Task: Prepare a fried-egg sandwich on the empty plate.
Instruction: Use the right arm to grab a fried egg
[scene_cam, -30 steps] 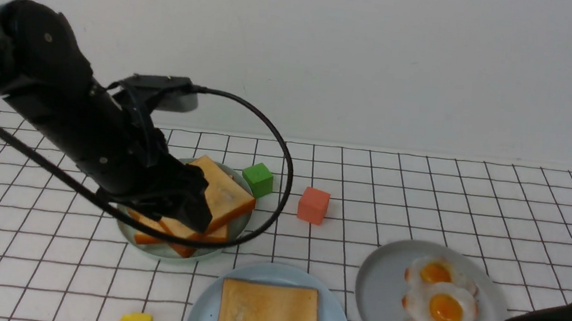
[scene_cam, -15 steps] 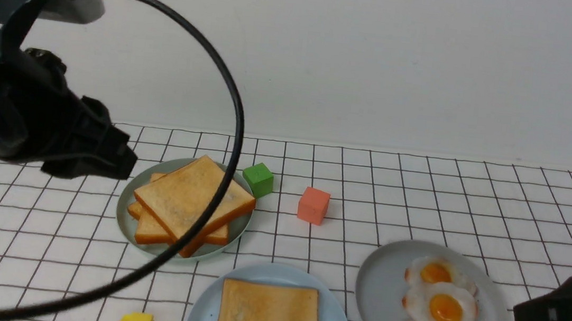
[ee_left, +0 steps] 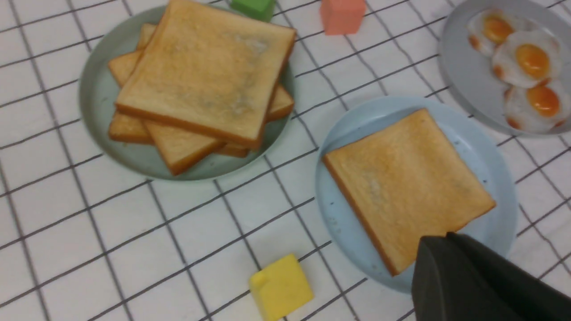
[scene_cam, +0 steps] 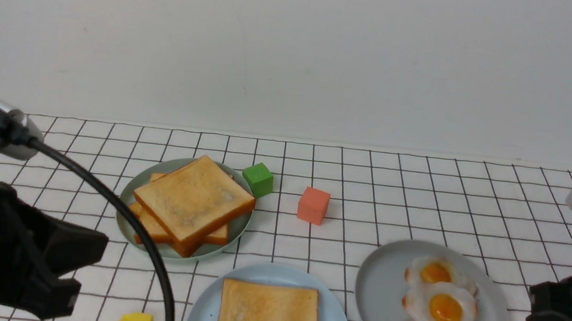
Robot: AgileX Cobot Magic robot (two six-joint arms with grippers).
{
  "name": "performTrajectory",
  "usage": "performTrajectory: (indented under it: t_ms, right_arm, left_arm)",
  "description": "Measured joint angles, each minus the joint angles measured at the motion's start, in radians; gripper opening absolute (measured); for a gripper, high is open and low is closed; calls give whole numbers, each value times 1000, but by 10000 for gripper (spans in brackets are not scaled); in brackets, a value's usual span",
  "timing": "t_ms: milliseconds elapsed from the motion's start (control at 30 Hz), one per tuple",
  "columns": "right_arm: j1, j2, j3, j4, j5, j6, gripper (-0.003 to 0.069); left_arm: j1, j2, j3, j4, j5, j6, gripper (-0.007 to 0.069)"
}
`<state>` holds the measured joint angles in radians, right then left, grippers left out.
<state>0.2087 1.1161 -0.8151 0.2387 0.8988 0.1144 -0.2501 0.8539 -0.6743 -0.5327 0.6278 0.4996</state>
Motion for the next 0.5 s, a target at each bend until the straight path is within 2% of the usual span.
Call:
performTrajectory:
  t_ms: [133, 233, 500]
  right_arm:
    - [0, 35, -9, -3, -13, 8, 241]
    - [0, 48, -10, -3, -20, 9, 241]
    - [0, 57, -10, -3, -27, 11, 241]
  left_arm:
    - [0, 0, 5, -160, 21, 154, -13]
    - [0, 0, 5, -239, 49, 225, -13]
    - [0, 0, 5, -286, 70, 279, -13]
